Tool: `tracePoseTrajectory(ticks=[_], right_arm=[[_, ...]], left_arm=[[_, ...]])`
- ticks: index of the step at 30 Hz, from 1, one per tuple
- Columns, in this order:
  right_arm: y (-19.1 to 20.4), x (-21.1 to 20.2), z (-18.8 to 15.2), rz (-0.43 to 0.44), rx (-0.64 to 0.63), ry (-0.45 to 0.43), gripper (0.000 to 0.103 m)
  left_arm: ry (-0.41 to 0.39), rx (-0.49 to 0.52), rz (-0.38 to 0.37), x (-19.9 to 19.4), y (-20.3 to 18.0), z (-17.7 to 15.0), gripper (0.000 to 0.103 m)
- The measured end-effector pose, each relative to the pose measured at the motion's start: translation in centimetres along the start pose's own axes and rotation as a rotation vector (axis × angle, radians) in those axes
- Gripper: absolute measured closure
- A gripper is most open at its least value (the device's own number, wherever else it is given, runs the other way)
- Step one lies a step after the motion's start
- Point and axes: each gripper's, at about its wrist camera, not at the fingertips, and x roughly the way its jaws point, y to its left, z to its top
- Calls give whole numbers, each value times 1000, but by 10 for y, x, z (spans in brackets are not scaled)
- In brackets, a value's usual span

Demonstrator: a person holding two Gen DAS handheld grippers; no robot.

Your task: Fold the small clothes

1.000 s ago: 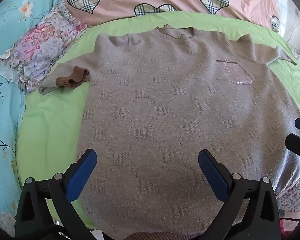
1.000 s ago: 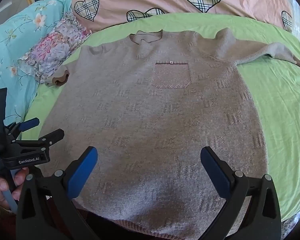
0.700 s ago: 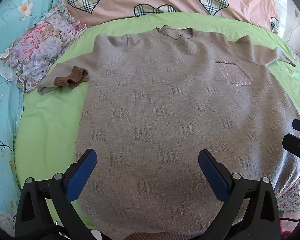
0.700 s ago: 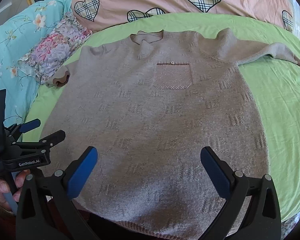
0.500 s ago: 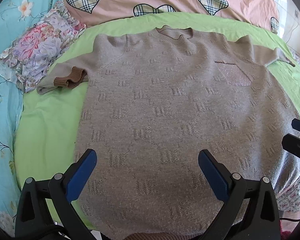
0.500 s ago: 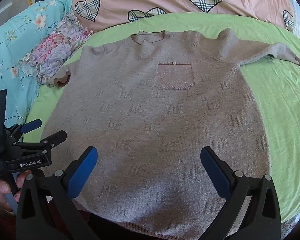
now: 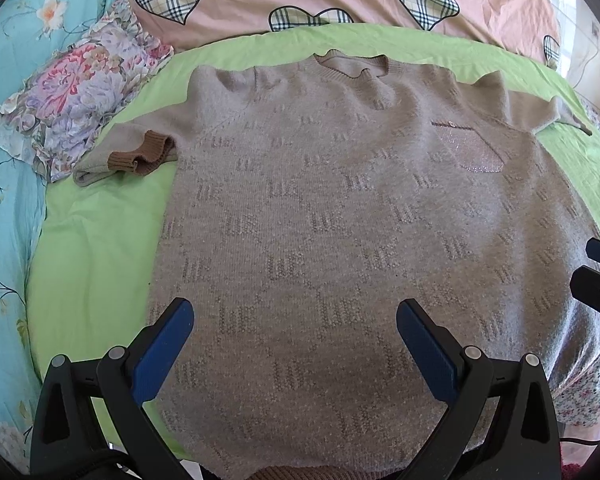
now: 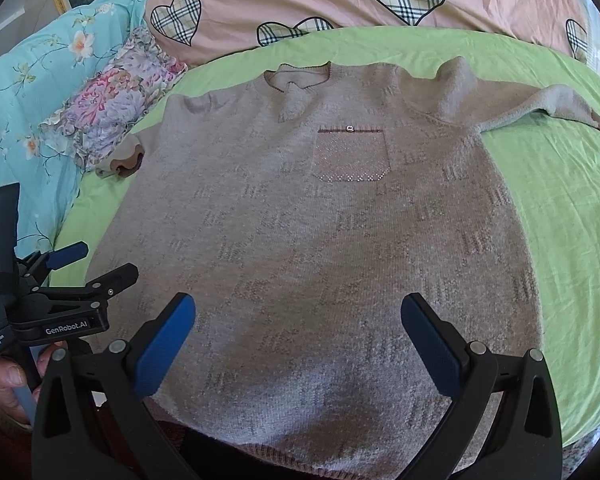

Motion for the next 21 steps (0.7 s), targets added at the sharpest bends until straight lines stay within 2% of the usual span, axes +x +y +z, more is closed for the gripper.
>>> tracePoseTrajectory(ticks=[12,16,21], right_arm=[[-5,-1,4,54,33,-1,0],[-5,1,7,57,36,2,0],[-9,2,11,74,46,-27,0]], left_arm=[[38,-31,-71,0,0,4,1],[4,-20,-61,-2,-2,8,1],[-28,-22,-92,-2,-3,15,1]])
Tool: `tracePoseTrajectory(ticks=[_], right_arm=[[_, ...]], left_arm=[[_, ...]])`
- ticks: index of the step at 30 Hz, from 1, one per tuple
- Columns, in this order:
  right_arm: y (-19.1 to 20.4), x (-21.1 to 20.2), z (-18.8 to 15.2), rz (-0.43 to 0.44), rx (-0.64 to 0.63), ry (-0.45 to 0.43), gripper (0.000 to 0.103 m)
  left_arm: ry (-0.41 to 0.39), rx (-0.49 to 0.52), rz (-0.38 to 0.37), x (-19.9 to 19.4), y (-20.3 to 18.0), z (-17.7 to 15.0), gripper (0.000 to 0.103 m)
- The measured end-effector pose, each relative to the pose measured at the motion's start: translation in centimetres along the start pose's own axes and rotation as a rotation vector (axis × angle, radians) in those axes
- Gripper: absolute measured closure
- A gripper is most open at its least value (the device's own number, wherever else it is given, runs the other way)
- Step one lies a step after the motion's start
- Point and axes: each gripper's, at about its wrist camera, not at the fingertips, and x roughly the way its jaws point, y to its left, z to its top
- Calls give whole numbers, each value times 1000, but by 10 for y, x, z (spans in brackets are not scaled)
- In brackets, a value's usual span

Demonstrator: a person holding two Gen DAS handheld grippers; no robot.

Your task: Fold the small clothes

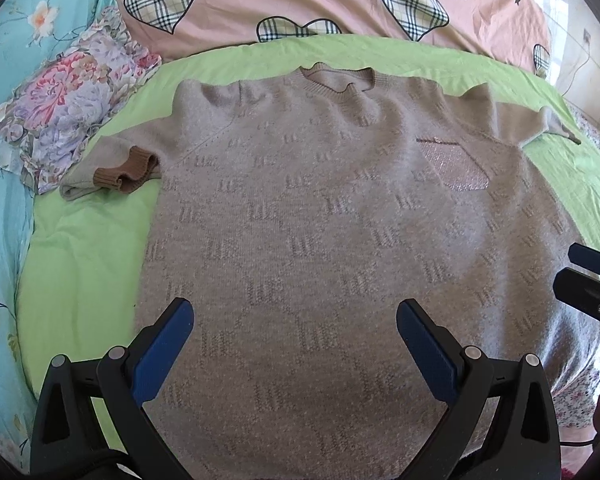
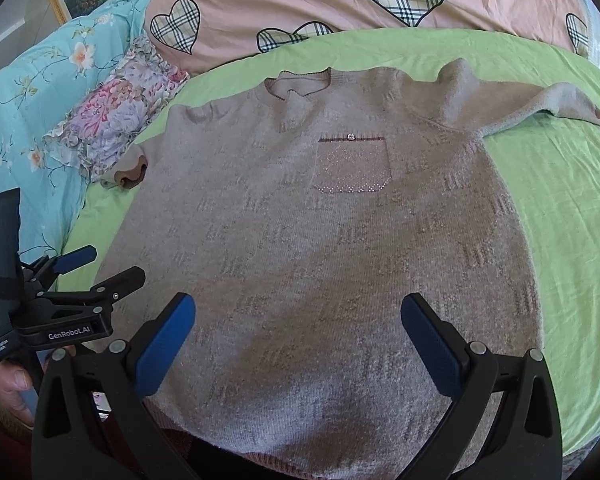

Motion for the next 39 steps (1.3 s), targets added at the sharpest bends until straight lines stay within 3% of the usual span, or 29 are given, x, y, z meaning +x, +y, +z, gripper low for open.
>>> tracePoseTrajectory(ticks=[7,14,20,27,28,34,39], right_arm=[[-23,0,10,16,63,-35,0],[-69,-13,25,32,169,-80,2],[-142,-27,36,5,357,-113,13],[-227,-39,63,-134,480,-172,37],[-246,-41,71,-180,508,-189,38],[-352,-29,103,-251,652,-251,53],[-416,-13,128,-290,758,-290,55]], left_arm=[[-4,-8,-16,6,1,16,1],[6,-11,32,19,9,35,1],[12,-33,59,30,18,56,1],[17,-25,88,42,17,79,1],[17,-22,90,44,17,82,1],[49,-29,102,66,13,102,1],[86,-10,111,87,2,111,1]])
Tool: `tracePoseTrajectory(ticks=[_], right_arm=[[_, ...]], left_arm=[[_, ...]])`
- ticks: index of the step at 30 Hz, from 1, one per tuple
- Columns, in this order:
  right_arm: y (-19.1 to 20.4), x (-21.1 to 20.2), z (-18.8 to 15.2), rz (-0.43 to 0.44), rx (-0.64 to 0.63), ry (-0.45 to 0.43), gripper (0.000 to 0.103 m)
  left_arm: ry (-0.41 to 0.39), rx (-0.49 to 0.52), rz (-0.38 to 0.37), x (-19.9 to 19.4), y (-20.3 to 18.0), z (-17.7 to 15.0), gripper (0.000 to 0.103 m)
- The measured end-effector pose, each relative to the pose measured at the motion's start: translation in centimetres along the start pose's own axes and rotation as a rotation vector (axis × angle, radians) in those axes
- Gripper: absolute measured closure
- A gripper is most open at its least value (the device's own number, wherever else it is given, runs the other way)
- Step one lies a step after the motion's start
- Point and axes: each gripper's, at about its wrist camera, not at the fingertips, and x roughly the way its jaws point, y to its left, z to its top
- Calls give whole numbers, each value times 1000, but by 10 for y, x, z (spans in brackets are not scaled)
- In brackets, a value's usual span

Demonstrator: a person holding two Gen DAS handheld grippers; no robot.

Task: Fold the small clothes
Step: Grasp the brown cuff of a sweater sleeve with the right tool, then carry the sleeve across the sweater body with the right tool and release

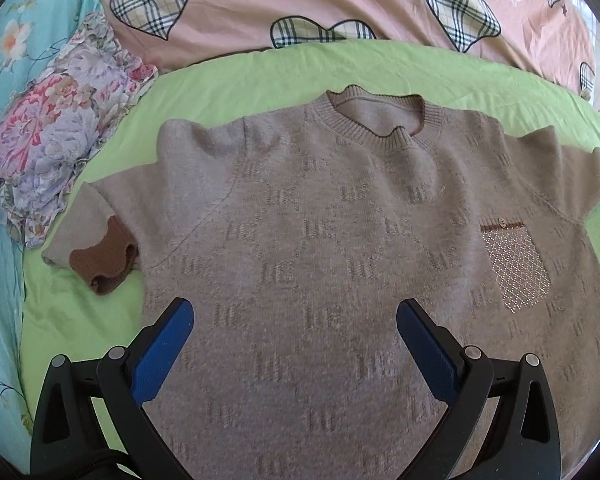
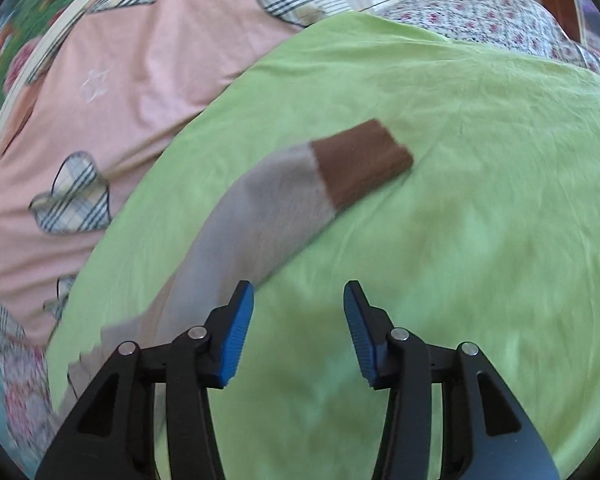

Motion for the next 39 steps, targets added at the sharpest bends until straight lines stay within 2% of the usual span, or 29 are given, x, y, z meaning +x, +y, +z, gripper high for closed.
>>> tracePoseTrajectory(ticks=[4,6,8,9,12,15,19,22,24,29,37,39], right_arm=[[-19,20,28,-21,80,-25,55],[-23,29,36,-48,78,-29,65],[-19,35,40,-66,46,-32,90],[-13,35,39,-59,27,-36,93],[15,21,31,-46,-78,-75,94],[58,6,13,36,-196,-79,94],[138,-4,-34,191,-354,-48,94],[204,-31,-83,350,-476,31,94],[236,-38,-110,424,-522,92,94],[311,-30,-195,603,-566,304,94],[387,9,-312,697,-585,611,94],[395,18,-326,705,-574,661,94]], left_arm=[[29,13,-2,17,-11,9,1],[37,6,-12,22,-14,13,1],[38,-6,-23,25,-16,15,1],[37,-11,-31,26,-16,16,1],[37,-17,-49,27,-17,15,1],[34,-18,-66,24,-13,11,1],[18,-38,-84,17,-2,5,1],[10,-69,-101,11,10,-1,1],[7,-87,-110,7,18,-6,1],[-1,-124,-124,2,40,-17,1],[-9,-116,-165,0,58,-31,1],[-3,-122,-177,4,63,-31,1]])
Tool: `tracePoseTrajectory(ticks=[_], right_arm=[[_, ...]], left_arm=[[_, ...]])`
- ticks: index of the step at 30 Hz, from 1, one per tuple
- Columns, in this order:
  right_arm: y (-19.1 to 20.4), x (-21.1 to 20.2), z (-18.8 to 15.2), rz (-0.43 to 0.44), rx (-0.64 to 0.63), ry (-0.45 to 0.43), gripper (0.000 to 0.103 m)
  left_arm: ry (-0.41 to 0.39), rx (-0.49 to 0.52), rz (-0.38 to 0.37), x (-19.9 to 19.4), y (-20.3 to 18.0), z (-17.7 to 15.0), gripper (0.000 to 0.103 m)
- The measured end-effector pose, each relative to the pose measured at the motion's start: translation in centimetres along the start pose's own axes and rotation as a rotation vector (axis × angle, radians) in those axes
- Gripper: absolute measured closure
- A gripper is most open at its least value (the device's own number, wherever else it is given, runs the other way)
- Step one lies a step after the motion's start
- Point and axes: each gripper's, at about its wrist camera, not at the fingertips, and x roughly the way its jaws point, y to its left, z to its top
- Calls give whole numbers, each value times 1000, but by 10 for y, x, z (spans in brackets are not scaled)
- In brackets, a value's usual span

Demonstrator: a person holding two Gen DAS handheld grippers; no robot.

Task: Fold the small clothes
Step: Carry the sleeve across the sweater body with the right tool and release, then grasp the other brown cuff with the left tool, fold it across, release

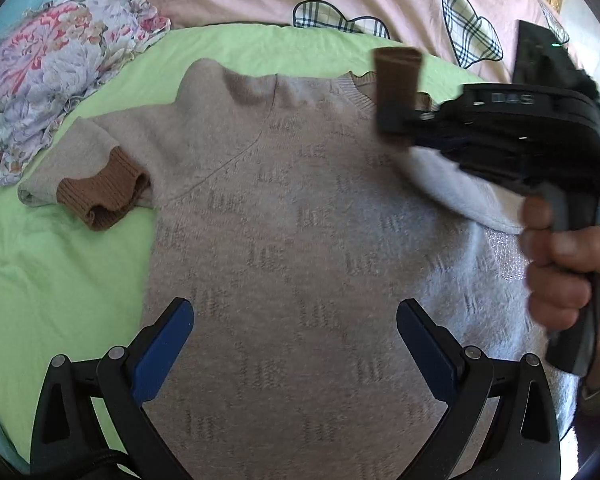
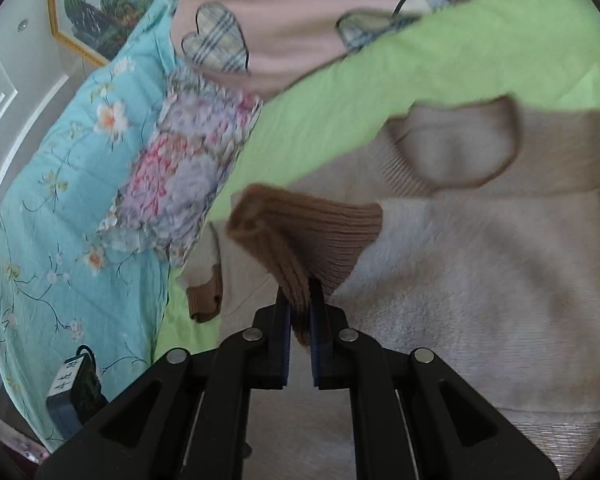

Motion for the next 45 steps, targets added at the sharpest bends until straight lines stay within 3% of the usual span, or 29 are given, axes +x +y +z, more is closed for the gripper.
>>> tracePoseTrajectory(ticks=[3,5,8,12,17,18,20,21,23,27,28,31,35,41,44,45], right_arm=[[-4,18,-3,35,40,40,87],[-7,23,-7,49,80,61,51],[-10,5,-12,65,80,16,49],[-16,-44,-21,30,77,-85,49],[-33,-104,-41,-28,110,-208,49],[-38,-114,-46,-40,126,-231,49],[-48,-132,-56,-63,158,-269,49],[-52,-139,-62,-72,172,-283,49],[-58,-152,-69,-95,189,-303,49],[-77,-186,-87,-162,219,-364,49],[-84,-194,-89,-197,227,-382,49],[-103,-206,-85,-264,264,-399,49],[-115,-213,-65,-343,230,-415,49],[-158,-187,-17,-523,199,-300,48],[-180,-162,-2,-543,206,-228,49],[-179,-158,2,-545,179,-221,55]], left_arm=[[13,-37,-50,6,7,5,1],[20,-74,-106,13,11,13,1],[31,-122,-208,31,13,31,1],[62,-157,-222,62,11,55,1],[10,-187,-242,84,10,90,2],[-5,-184,-248,88,8,95,9],[-20,-157,-217,94,1,103,39],[-25,-130,-207,94,-4,107,95],[-7,-138,-271,81,-1,106,96],[-164,-130,-234,31,17,88,96],[-163,-130,-217,34,24,84,96],[-31,-189,-216,62,46,78,95],[-84,-204,-218,50,52,72,95],[-38,-177,-224,65,40,72,95],[-37,-155,-212,61,35,66,95],[-36,-150,-209,60,35,67,95]])
